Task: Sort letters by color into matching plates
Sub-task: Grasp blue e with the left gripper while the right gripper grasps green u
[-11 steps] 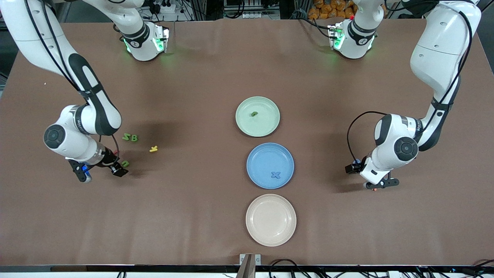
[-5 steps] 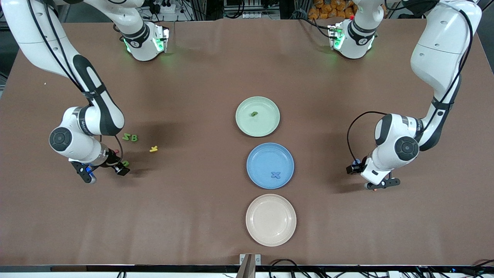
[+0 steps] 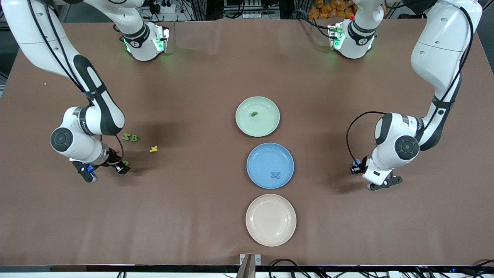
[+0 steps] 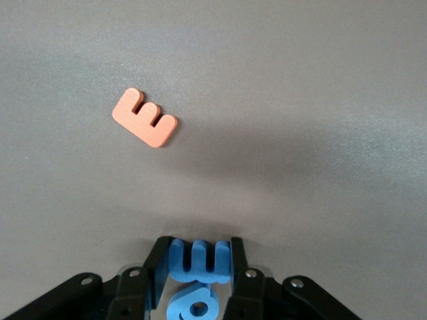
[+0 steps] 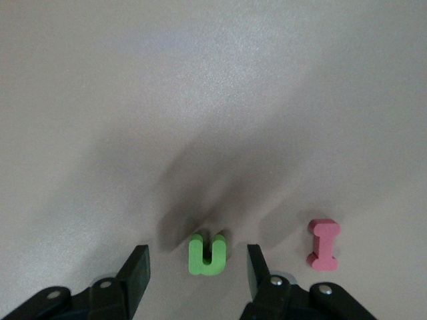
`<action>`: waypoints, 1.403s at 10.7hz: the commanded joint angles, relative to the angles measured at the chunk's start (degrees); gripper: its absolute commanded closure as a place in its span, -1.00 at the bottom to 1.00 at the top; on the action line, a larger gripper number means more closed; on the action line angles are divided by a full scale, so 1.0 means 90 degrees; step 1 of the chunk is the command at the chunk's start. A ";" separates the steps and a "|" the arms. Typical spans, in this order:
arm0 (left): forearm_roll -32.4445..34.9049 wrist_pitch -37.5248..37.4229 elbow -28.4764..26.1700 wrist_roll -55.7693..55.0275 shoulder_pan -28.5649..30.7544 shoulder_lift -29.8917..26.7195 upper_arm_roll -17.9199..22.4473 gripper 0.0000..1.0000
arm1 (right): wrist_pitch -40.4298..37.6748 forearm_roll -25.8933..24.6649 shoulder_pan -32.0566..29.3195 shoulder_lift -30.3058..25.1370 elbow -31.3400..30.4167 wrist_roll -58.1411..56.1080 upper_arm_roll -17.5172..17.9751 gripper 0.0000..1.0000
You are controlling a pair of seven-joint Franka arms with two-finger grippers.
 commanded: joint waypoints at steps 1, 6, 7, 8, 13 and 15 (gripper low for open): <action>-0.0052 0.0029 -0.0019 -0.0208 -0.0128 0.0038 -0.0011 1.00 | 0.0229 -0.0096 0.0025 -0.0005 -0.0160 0.0059 -0.0024 -0.23; -0.0052 0.0029 0.0021 -0.0423 -0.0227 -0.0186 -0.0225 1.00 | 0.0328 -0.0096 0.0025 0.0044 -0.0170 0.0040 -0.0024 0.41; -0.0052 0.0029 0.0030 -0.0481 -0.0236 -0.0225 -0.0303 1.00 | 0.0328 -0.0096 0.0025 0.0044 -0.0161 0.0040 -0.0024 0.81; -0.0052 0.0029 0.0030 -0.0598 -0.0236 -0.0264 -0.0410 1.00 | 0.0328 -0.0096 0.0025 0.0034 -0.0161 0.0040 -0.0024 1.00; -0.0042 0.0029 0.0127 -0.1253 -0.0285 -0.0255 -0.1025 1.00 | -0.0255 -0.0086 0.0152 -0.0423 -0.0073 0.0020 0.0102 1.00; -0.0042 0.0029 0.0342 -0.1603 -0.0304 -0.0168 -0.1386 1.00 | -0.0501 -0.0076 0.0171 -0.0668 -0.0053 0.0030 0.0229 1.00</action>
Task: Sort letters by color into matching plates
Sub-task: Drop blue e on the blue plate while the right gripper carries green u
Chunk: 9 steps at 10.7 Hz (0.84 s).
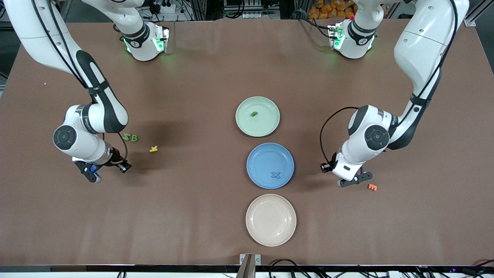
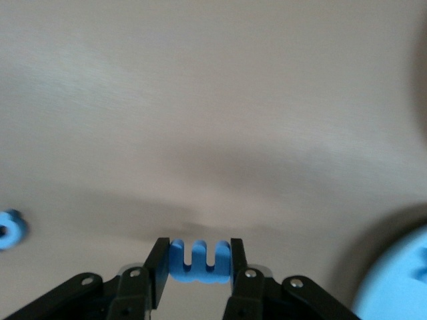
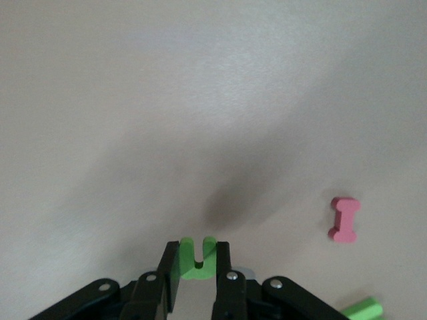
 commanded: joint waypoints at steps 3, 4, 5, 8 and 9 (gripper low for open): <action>-0.0226 0.0026 0.0373 -0.0556 -0.0410 0.0141 -0.0390 1.00 | -0.0677 0.0002 0.0548 -0.0676 0.0035 0.0100 0.0220 1.00; -0.0392 0.0056 0.0392 -0.0566 -0.0556 0.0141 -0.0390 1.00 | -0.0765 0.0012 0.0790 -0.0735 0.0044 0.0149 0.0240 1.00; -0.0568 0.0056 0.0595 -0.0567 -0.0760 0.0199 -0.0390 1.00 | -0.0794 0.0021 0.1170 -0.0755 0.0102 0.0343 0.0230 1.00; -0.0667 0.0182 0.0793 -0.0859 -0.1269 0.0395 -0.0351 1.00 | -0.0795 0.0031 0.1894 -0.0658 0.0357 0.0948 0.0259 1.00; -0.0667 0.0251 0.0793 -0.0879 -0.1319 0.0415 -0.0342 1.00 | -0.0795 0.0022 0.2138 -0.0571 0.0454 0.1153 0.0269 1.00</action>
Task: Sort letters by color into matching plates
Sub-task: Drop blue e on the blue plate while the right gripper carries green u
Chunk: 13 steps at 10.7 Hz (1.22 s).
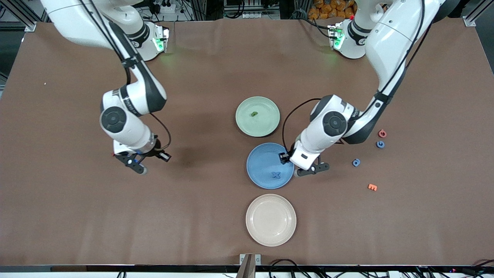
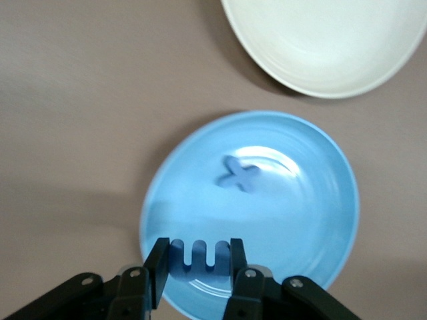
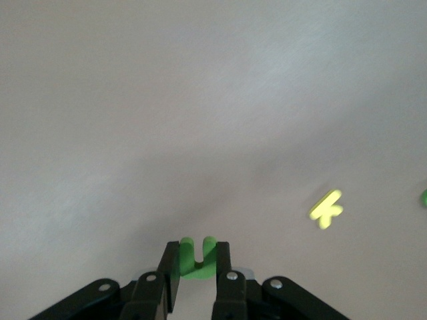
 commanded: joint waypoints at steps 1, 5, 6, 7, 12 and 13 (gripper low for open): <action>-0.0072 0.0152 0.0221 -0.0138 -0.0199 0.0199 0.0063 1.00 | -0.0176 -0.0043 0.0668 0.0218 0.0367 0.0564 0.0011 1.00; 0.0143 0.0152 0.0221 -0.0079 -0.0288 0.0161 0.0132 -1.00 | -0.0235 -0.0121 0.1332 0.0629 0.1031 0.1421 0.0343 1.00; 0.0152 0.0123 0.0212 -0.0060 -0.0258 0.0131 0.0141 -1.00 | -0.0235 -0.0189 0.1489 0.0765 0.1207 0.1715 0.0343 1.00; 0.0162 0.0075 0.0192 -0.0050 -0.0219 0.0102 0.0190 -1.00 | -0.0235 -0.0247 0.1655 0.0902 0.1382 0.1998 0.0362 1.00; 0.0631 -0.0668 -0.0090 0.0971 0.0501 -0.0248 0.0405 -1.00 | -0.0187 -0.0395 0.2447 0.1254 0.1570 0.2869 0.0469 1.00; 0.0631 -0.0668 -0.0207 0.1285 0.0668 -0.0366 0.0405 -1.00 | -0.0196 -0.0395 0.2448 0.1274 0.1570 0.3015 0.0634 1.00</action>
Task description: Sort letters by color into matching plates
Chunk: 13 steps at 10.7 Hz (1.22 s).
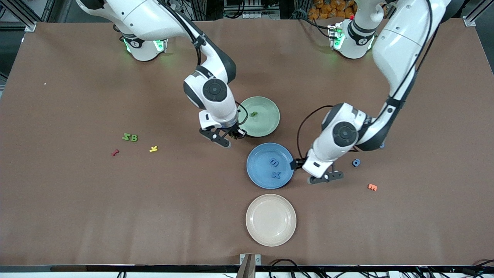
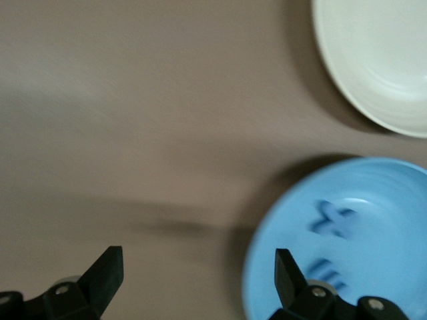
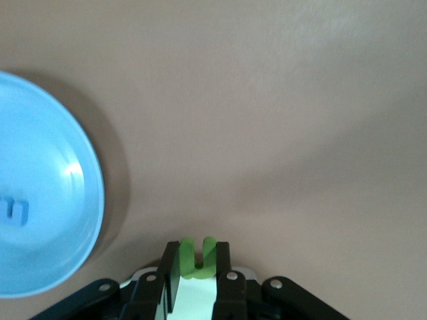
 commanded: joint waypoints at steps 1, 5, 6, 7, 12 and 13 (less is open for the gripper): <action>0.0141 -0.0138 -0.0466 0.0843 0.0540 -0.0471 -0.0023 -1.00 | -0.0059 -0.0137 0.0086 0.0183 0.0196 0.0544 0.0342 1.00; 0.1415 -0.0128 -0.1080 0.1507 0.1145 -0.0637 -0.0032 -1.00 | -0.0011 -0.0195 0.0408 0.0407 0.0196 0.0789 0.0518 1.00; 0.1681 -0.0128 -0.1189 0.1895 0.1224 -0.0686 -0.0071 -1.00 | -0.0011 -0.0195 0.0409 0.0418 0.0196 0.0886 0.0625 1.00; 0.1723 -0.0128 -0.1228 0.2479 0.1235 -0.0725 -0.0072 -1.00 | -0.0011 -0.0215 0.0409 0.0418 0.0196 0.0897 0.0703 1.00; 0.1684 -0.0128 -0.1541 0.3462 0.1420 -0.0998 -0.0091 -1.00 | -0.0011 -0.0361 0.0448 0.0495 0.0157 0.0985 0.0919 1.00; 0.1626 -0.0138 -0.1541 0.3423 0.1440 -0.1086 -0.0091 -1.00 | -0.0040 -0.0448 0.0457 0.0496 0.0128 0.0975 0.0919 1.00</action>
